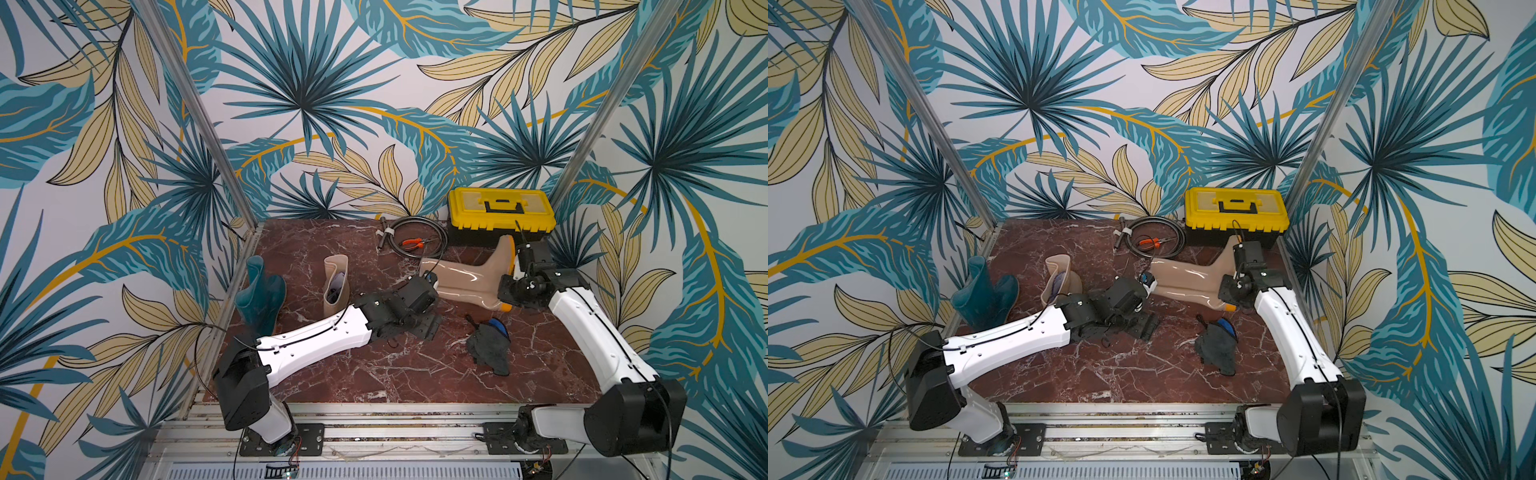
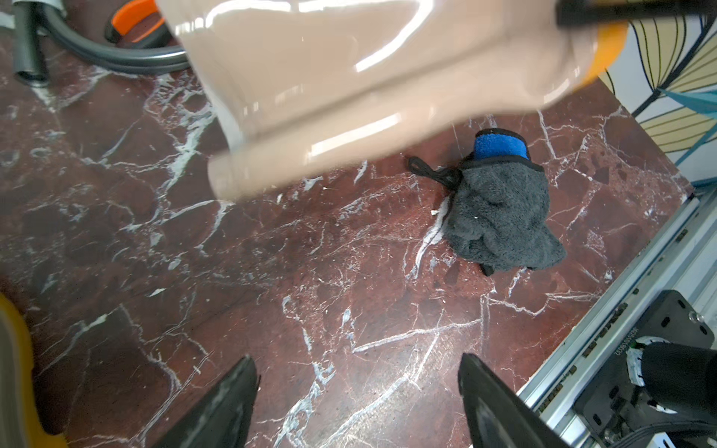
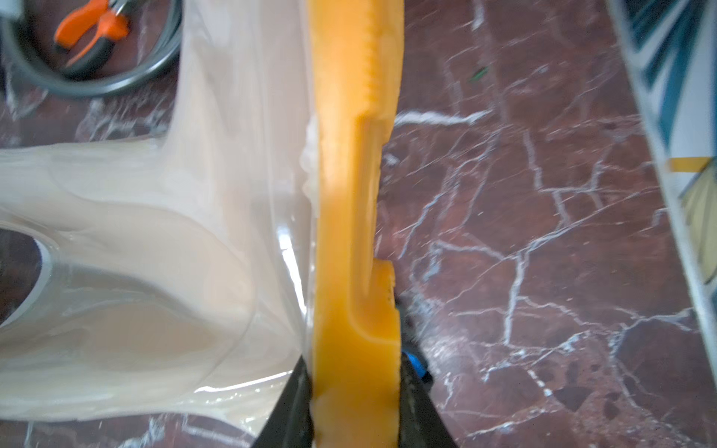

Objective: Wipe the rubber boots with a cloth
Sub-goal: Place the rubber boot at the center of the board, then pick up the cleaning item at the center of the board.

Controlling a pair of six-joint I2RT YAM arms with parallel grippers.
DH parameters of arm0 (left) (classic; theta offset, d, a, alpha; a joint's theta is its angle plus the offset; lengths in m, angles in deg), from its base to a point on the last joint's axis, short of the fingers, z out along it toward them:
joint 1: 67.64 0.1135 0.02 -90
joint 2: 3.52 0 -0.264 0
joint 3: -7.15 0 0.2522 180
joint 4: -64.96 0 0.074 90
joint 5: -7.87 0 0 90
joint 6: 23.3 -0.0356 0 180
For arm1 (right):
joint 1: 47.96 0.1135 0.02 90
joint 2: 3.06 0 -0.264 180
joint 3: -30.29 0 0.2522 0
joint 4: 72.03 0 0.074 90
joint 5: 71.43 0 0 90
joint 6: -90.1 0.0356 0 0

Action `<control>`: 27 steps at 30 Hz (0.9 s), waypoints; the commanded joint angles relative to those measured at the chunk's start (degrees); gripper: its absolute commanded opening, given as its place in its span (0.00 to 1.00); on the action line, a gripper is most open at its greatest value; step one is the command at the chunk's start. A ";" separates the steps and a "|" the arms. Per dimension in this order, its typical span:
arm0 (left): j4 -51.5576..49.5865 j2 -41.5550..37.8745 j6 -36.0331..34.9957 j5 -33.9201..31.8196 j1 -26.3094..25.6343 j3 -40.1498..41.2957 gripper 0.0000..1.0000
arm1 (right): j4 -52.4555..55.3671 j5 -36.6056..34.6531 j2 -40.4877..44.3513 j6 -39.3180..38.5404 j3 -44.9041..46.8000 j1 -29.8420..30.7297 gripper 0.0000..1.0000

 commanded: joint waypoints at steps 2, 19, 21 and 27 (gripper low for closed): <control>1.24 -2.09 1.81 -0.34 0.48 1.28 0.84 | -1.36 1.58 4.60 9.07 7.86 7.86 0.03; 2.01 3.50 3.96 1.81 -2.05 1.69 0.84 | 0.58 -11.66 0.05 14.86 8.90 21.03 0.78; 2.65 4.94 4.16 2.41 -2.35 1.73 0.84 | 3.45 -18.08 3.00 17.11 9.40 21.02 0.80; 4.44 9.07 4.22 4.01 -3.68 -0.21 0.84 | -0.02 -22.58 4.34 22.33 17.03 19.07 0.88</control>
